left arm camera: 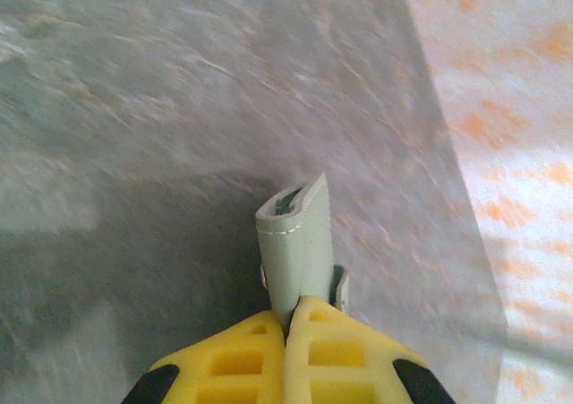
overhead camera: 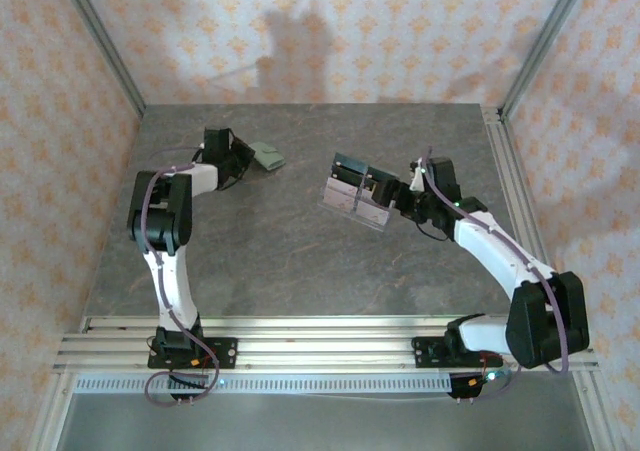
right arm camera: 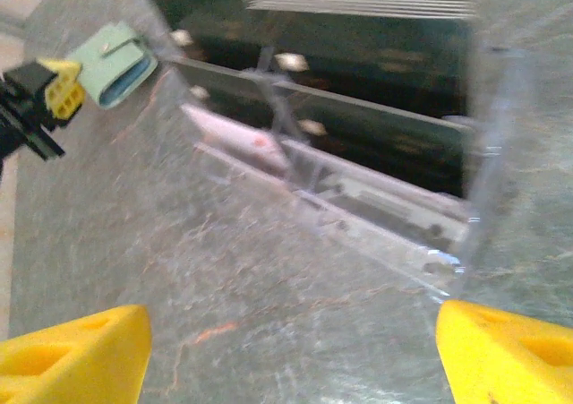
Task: Put the credit cards into the card holder
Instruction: Pick up the card holder from the top-center of the table, then open the button on the card holder.
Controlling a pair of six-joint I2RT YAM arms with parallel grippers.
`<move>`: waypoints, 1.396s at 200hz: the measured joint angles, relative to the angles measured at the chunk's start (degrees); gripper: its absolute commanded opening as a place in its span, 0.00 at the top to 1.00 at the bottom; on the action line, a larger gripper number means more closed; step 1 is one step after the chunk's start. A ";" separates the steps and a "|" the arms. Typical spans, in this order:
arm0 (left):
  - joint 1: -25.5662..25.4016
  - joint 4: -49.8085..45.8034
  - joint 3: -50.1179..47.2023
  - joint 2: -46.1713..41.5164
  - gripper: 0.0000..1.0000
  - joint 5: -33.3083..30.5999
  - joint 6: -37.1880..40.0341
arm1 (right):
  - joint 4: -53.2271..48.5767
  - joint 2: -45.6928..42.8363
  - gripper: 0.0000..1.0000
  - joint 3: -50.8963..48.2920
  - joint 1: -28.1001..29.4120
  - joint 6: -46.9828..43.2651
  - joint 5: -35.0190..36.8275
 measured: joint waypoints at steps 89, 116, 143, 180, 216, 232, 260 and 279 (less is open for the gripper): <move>-8.33 -16.04 -25.68 -45.57 1.00 4.17 13.60 | -12.13 8.33 0.34 17.05 23.10 -4.90 14.14; -10.40 -20.39 -31.19 -54.55 1.00 3.93 13.94 | -13.11 10.49 0.34 18.18 29.11 -5.31 19.04; -11.04 -22.32 -33.92 -60.76 1.00 3.69 13.73 | -13.18 12.96 0.35 19.80 32.50 -5.31 21.75; -11.78 -22.71 -35.60 -62.66 1.00 3.06 12.85 | -12.90 18.03 0.36 24.22 34.95 -5.25 23.78; -13.64 -23.08 -35.80 -62.62 1.00 2.62 12.41 | -11.87 21.22 0.37 27.76 36.11 -4.63 24.11; -14.38 -23.04 -35.80 -62.23 1.00 2.49 12.37 | -11.10 22.18 0.37 28.94 36.22 -4.24 24.11; -15.56 -22.99 -35.78 -61.02 1.00 2.14 12.39 | -10.29 23.21 0.38 30.08 36.59 -3.89 24.09; -16.28 -22.97 -35.67 -60.17 1.00 1.95 12.37 | -9.97 23.58 0.38 30.56 36.96 -3.74 24.04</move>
